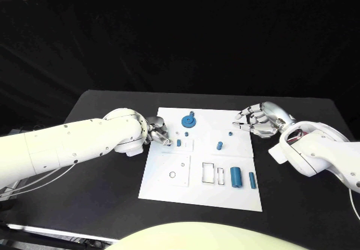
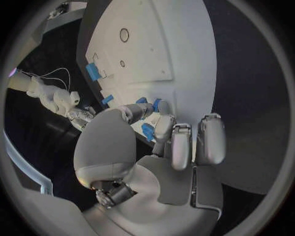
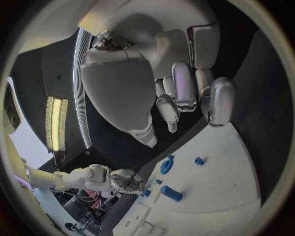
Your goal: Assemble the parts on the task board
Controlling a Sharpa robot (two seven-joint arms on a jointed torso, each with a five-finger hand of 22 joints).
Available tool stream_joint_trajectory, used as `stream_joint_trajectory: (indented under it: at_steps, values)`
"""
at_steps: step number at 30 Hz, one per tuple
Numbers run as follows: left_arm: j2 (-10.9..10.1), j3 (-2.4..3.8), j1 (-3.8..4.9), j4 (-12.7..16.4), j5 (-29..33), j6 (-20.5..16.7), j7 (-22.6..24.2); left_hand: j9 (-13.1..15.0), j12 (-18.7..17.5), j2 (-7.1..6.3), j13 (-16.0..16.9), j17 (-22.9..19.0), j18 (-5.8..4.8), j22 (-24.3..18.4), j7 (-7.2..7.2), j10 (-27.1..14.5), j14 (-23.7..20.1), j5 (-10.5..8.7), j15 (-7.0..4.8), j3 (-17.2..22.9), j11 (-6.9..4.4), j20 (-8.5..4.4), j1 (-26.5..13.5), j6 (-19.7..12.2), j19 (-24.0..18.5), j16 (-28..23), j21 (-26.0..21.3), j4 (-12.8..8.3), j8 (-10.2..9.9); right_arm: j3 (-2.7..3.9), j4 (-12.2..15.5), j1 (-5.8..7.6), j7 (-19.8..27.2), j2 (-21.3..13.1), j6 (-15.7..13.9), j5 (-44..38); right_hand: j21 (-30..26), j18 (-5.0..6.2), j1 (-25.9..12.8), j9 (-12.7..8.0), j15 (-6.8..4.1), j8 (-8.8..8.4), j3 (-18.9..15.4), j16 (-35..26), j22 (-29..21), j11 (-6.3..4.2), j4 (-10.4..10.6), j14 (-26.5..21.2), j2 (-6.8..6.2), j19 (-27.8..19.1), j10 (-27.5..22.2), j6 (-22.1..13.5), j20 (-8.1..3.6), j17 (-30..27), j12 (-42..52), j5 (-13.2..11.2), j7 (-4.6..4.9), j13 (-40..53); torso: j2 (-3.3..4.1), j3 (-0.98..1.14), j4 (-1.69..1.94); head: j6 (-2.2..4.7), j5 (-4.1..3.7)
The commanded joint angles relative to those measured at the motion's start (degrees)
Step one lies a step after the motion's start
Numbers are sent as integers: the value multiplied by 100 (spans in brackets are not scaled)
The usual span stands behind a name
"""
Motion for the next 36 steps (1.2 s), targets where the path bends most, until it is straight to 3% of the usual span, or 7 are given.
stream_joint_trajectory:
  at_steps: [1,3,6,10,24,31,36]
  values:
    - [13,-26,-34,-15,95,32,20,-33,-72,2,-56,1509,-70,-34,-75,-15,607,-98,-68,311,-26,-42,-156,19,13,38,-38,-465,-71,1,9,-4,39,-4,-4,-44,-11,109,-43,-3,-32,36,27,-39,274,-23,7,396,20,5,14,-39,-32,729,-4,-25,14,-2,-5,2,2,11,-4]
    - [8,-25,-34,-24,103,-14,20,-60,-151,-62,-161,1501,-64,-79,-52,-110,604,-158,-61,-239,-16,-48,-426,78,-12,34,-69,-87,-111,1,8,-4,40,-5,-6,-44,-11,109,-43,-3,-32,36,27,-39,274,-23,7,396,20,5,14,-39,-32,729,-4,-25,14,-2,-5,1,2,22,-4]
    - [-6,-24,-34,-36,115,-91,27,-82,-218,-23,-241,1468,-55,-126,-30,-202,593,-120,-51,-955,7,-40,-542,68,-36,16,-104,344,-171,1,6,-4,42,-4,-9,-44,-11,109,-43,-3,-32,36,27,-39,274,-23,7,396,20,5,14,-39,-32,729,-4,-25,14,-2,-7,-5,2,36,-7]
    - [-29,-20,-33,-36,133,-174,39,-90,-281,29,-318,1419,-43,-176,-7,-284,576,-98,-35,-1615,29,-24,-358,40,-64,-10,-141,741,-221,1,5,-4,41,-2,-11,-44,-11,109,-43,-3,-32,36,27,-39,274,-23,7,396,20,5,14,-39,-32,729,-4,-25,14,-2,-3,-1,1,48,-9]
    - [-97,41,-32,39,140,-298,59,-103,-280,165,-306,1430,-41,-183,11,-286,580,-87,-18,-2040,48,-8,-518,48,-65,-5,-154,780,-256,1,-1,-7,40,1,-21,-44,-25,112,-47,-5,-32,41,30,-45,268,-23,9,394,21,0,7,-46,-33,719,-12,-26,15,-12,2,-2,0,55,-24]
    - [-181,131,-27,140,230,-302,75,-103,-259,179,-273,1439,-40,-183,10,-265,583,-88,-19,-2079,47,-7,-544,57,-65,0,-155,780,-255,1,-3,-9,39,-1,-23,-44,-25,112,-47,-5,-32,41,30,-45,268,-23,9,394,21,0,7,-46,-33,719,-12,-26,15,-12,-4,2,4,51,-19]
    - [-241,252,-21,210,539,-431,175,-107,-329,184,-378,1368,-22,-266,20,-339,559,-107,-14,-2263,55,-5,-649,24,-126,-39,-195,782,-278,1,-6,-10,39,1,-28,-44,-25,112,-47,-5,-32,41,30,-45,268,-23,9,394,21,0,7,-46,-33,719,-12,-26,15,-12,2,2,-3,60,-21]
